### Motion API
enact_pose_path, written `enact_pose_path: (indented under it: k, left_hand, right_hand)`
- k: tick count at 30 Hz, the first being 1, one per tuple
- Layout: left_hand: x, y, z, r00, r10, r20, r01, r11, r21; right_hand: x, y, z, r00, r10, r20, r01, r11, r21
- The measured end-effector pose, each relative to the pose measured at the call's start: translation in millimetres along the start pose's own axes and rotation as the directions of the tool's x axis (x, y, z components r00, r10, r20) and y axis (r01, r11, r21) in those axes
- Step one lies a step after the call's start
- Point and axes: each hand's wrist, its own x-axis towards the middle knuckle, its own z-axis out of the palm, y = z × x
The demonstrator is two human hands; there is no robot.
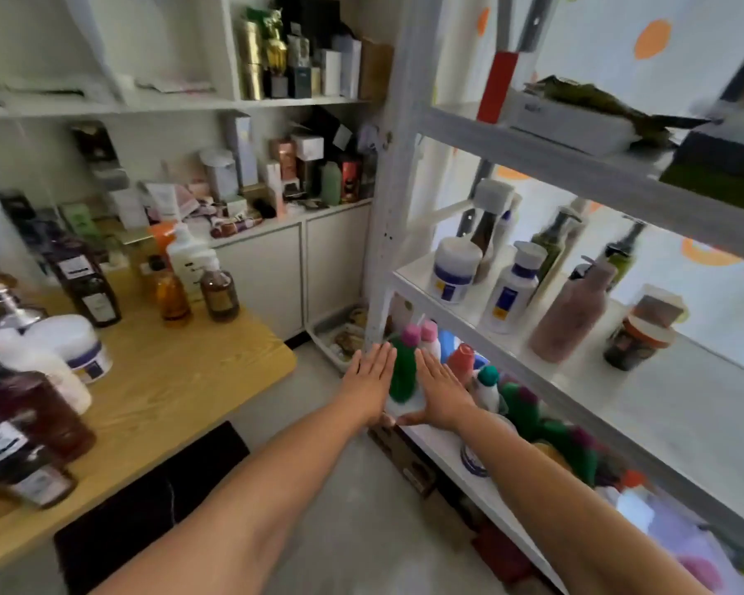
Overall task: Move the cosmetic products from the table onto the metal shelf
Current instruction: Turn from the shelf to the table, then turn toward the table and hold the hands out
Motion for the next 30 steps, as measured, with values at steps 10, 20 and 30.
enact_pose_path:
  k: [10,20,30]
  left_hand:
    - [-103,-292,3,0.889,-0.457,0.012,0.454,0.879,-0.148]
    - [-108,-378,26,0.851,-0.513,0.11,0.525,0.83,-0.188]
    - [-4,-393,4,0.876,-0.478,0.069,0.474,0.824,-0.31]
  right_hand:
    - [148,-267,50,0.927,-0.365,0.08,0.368,0.93,-0.018]
    - [220,-339,68,0.93,-0.347,0.118,0.348,0.937,0.016]
    - [316,-307,48,0.956,-0.279,0.091,0.28,0.96,0.002]
